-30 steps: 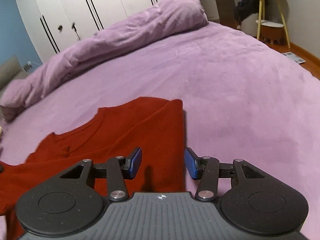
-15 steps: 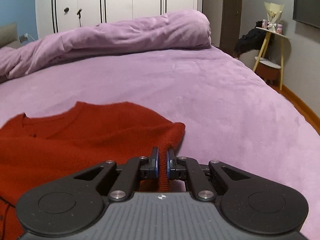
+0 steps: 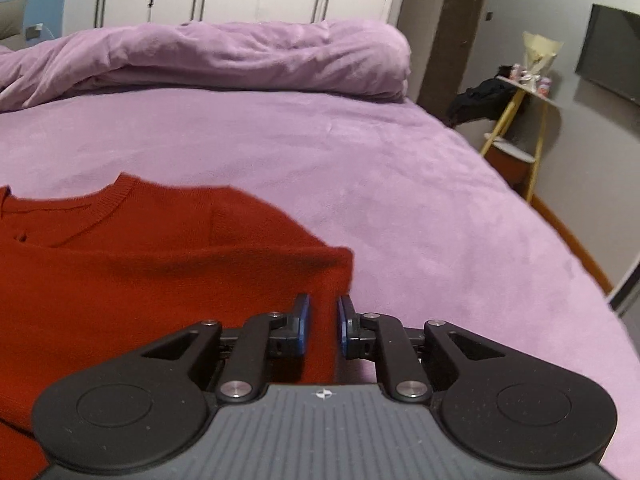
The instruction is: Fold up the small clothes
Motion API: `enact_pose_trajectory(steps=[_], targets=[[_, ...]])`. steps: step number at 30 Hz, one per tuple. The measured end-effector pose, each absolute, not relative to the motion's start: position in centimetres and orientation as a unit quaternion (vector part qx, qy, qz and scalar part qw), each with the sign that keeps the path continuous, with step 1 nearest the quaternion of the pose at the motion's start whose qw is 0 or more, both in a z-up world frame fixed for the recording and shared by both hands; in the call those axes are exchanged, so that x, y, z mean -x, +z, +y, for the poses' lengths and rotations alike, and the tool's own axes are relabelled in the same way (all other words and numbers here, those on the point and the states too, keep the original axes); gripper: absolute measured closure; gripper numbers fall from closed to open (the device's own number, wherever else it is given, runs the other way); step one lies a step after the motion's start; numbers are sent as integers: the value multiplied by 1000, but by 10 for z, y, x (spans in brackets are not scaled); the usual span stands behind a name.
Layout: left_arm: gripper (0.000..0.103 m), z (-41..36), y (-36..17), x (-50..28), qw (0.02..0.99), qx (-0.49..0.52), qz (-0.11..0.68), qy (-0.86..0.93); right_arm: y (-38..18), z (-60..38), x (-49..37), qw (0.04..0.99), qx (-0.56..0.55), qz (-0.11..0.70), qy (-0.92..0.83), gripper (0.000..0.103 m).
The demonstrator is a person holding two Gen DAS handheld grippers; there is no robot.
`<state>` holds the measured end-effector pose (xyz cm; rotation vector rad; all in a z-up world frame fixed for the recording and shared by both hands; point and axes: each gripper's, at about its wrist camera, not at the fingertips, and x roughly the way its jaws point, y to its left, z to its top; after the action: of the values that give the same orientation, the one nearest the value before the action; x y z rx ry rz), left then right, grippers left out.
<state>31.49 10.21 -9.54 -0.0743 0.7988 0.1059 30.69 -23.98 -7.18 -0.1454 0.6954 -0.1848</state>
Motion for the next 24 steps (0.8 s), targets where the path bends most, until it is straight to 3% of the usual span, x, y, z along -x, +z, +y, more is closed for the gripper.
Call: enact_pose_trajectory(steps=[3,6,7,10,16,19,24], targets=[[80,103,-80,-300,927,62,364,67,-53,-221,-289,950,47,295,-89,90],[69,94,-69,-286,937,101,330,52,-48,-182,-271,956,9,292,34,89],[64,88,-71,-286,937,102,331,40,-51,-167,-268,951,0,300,80,89],[63,71,-89,-300,924,64,376,25,-68,-130,-264,935,22,320,152,89],[59,75,-104,-309,928,37,371,29,-86,-173,-287,936,51,344,56,90],[56,81,-107,-305,931,35,363,37,-81,-221,-292,941,28,336,32,103],[52,93,-102,-294,921,79,379,52,-65,-232,-271,939,29,342,6,98]])
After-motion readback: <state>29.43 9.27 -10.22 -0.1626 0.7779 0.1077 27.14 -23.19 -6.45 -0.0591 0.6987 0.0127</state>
